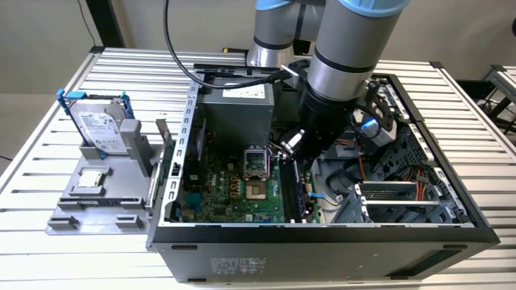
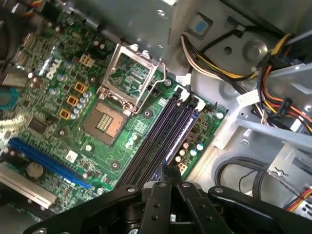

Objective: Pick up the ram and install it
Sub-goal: 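Press down the ram until it locks into place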

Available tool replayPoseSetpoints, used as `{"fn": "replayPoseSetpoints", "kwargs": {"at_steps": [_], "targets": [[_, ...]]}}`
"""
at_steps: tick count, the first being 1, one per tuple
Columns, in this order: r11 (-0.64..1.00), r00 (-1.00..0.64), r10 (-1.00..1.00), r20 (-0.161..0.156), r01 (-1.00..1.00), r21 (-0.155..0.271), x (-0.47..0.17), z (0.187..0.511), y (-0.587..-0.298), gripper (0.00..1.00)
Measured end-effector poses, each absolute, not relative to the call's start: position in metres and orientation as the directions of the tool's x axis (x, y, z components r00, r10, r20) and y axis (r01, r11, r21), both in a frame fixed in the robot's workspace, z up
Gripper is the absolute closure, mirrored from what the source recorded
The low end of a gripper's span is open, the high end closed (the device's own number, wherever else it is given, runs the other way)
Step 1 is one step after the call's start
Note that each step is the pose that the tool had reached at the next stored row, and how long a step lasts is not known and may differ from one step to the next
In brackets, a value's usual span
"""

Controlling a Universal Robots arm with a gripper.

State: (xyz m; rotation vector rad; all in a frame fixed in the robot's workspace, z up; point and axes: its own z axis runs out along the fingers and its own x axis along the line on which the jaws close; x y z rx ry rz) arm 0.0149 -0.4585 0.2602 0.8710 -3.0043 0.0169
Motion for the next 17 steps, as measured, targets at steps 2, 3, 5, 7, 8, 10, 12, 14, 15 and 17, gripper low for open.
{"fn": "replayPoseSetpoints", "kwargs": {"at_steps": [2,3,5,7,8,10,12,14,15,17], "targets": [[0.825,-0.825,-0.565,0.016,-0.565,-0.007,0.015,0.2602,-0.4585,1.0],[0.814,-0.814,-0.58,0.016,-0.58,-0.007,0.015,0.2602,-0.4585,1.0],[0.793,-0.793,-0.609,0.015,-0.609,-0.006,0.015,0.2602,-0.4585,1.0],[0.772,-0.771,-0.636,0.014,-0.636,-0.004,0.0149,0.2602,-0.4585,1.0],[0.761,-0.761,-0.649,0.012,-0.649,-0.002,0.0149,0.2601,-0.4585,1.0],[0.738,-0.738,-0.675,0.01,-0.675,0.001,0.0148,0.26,-0.4585,1.0],[0.714,-0.714,-0.7,0.009,-0.7,0.002,0.015,0.2599,-0.4584,1.0],[0.688,-0.688,-0.726,0.009,-0.726,0.002,0.015,0.2599,-0.4585,1.0],[0.674,-0.674,-0.738,0.009,-0.738,0.002,0.015,0.2599,-0.4585,1.0],[0.647,-0.647,-0.762,0.009,-0.763,0.002,0.015,0.26,-0.4585,1.0]]}}
